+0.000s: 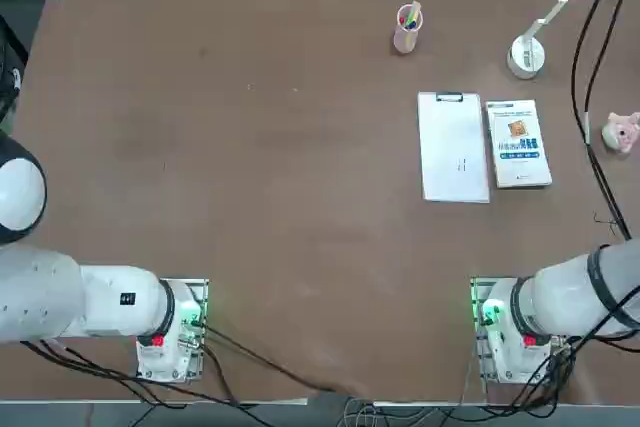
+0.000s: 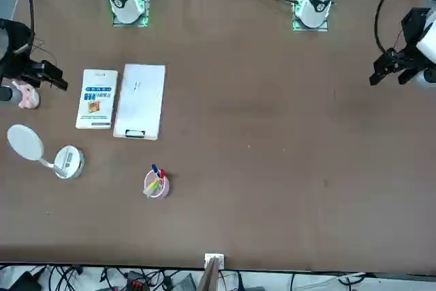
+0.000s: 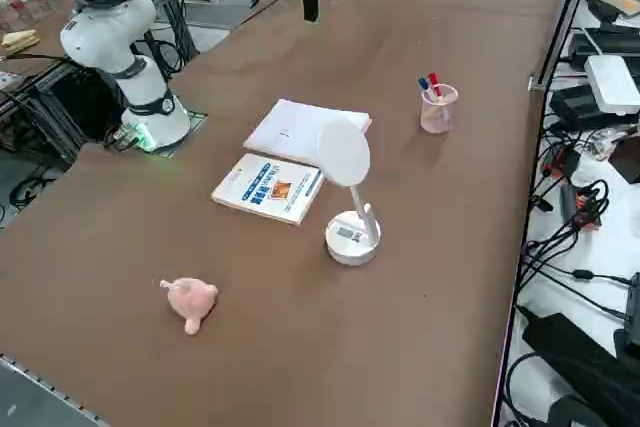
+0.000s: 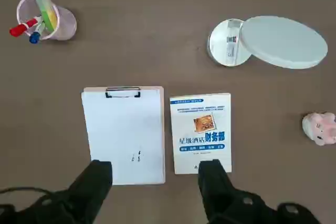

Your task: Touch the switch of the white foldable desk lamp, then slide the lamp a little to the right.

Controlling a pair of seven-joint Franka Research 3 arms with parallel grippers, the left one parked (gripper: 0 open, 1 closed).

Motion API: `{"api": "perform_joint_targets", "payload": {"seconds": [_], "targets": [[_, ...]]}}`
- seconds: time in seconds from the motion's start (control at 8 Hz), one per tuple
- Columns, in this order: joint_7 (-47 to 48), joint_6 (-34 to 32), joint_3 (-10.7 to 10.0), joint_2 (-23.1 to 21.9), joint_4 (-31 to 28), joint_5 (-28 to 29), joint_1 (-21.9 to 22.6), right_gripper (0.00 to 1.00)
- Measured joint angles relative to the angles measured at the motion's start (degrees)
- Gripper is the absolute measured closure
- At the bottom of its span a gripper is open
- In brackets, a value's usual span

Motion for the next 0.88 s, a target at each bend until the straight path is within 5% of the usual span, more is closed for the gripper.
{"api": "perform_joint_targets", "payload": {"seconds": [0.38, 0.88], "targets": [[0.0, 0.15, 0.1, 0.69, -0.26, -2.95, 0.06, 0.0], [2.58, 6.54, 1.02, 7.54, -4.17, -10.24, 3.3, 0.0]]}}
